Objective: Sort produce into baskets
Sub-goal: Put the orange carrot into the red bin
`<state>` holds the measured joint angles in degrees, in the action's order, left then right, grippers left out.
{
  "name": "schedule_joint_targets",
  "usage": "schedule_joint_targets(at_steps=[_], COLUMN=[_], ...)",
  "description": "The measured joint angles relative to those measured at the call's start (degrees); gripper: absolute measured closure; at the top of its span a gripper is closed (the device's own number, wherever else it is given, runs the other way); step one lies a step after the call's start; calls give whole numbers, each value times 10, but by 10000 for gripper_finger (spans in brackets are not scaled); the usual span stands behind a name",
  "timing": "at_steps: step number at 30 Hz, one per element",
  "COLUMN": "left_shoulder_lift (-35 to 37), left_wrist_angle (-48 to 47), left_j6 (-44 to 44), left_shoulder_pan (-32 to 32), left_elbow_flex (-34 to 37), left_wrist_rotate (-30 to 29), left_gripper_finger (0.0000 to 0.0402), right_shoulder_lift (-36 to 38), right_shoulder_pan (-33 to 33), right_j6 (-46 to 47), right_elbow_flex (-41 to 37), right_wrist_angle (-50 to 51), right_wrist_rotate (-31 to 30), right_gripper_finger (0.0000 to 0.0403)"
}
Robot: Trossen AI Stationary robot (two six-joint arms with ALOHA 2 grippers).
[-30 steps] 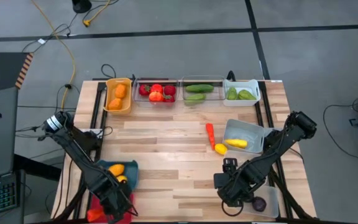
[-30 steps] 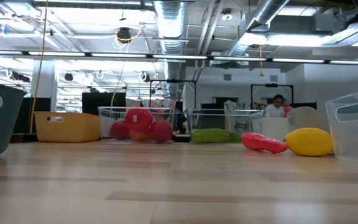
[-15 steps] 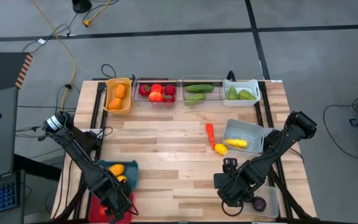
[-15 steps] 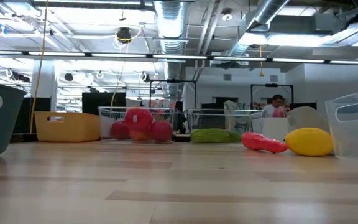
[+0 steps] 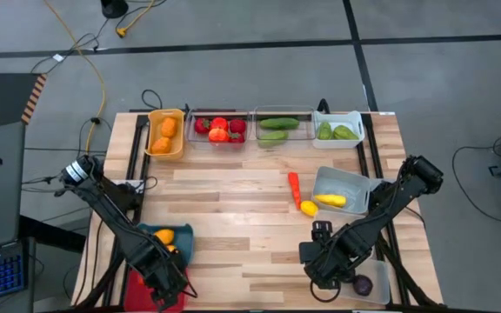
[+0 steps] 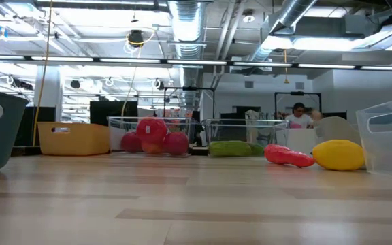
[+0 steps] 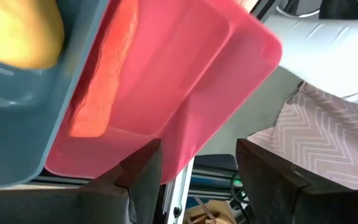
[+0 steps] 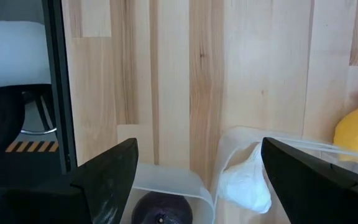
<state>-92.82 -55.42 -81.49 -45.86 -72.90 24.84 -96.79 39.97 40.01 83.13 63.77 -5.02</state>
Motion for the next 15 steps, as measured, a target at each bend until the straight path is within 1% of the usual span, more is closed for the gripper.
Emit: schedule_joint_targets(at_steps=[5, 10, 13, 15], left_shoulder_lift=[0, 0, 0, 0], left_wrist_angle=[8, 54, 72, 74], left_j6=[21, 62, 88, 114], left_shoulder_pan=[20, 42, 58, 68], left_elbow_flex=[0, 0, 0, 0], left_wrist_rotate=[3, 1, -10, -29], left_gripper_finger=[210, 210, 210, 210], right_shoulder_lift=[0, 0, 0, 0], right_shoulder_pan=[-2, -20, -37, -52], right_j6=[0, 0, 6, 21], right_elbow_flex=[0, 0, 0, 0], right_wrist_angle=[0, 0, 0, 0], right_wrist_rotate=[-33, -56, -72, -83], right_gripper_finger=[36, 36, 36, 36])
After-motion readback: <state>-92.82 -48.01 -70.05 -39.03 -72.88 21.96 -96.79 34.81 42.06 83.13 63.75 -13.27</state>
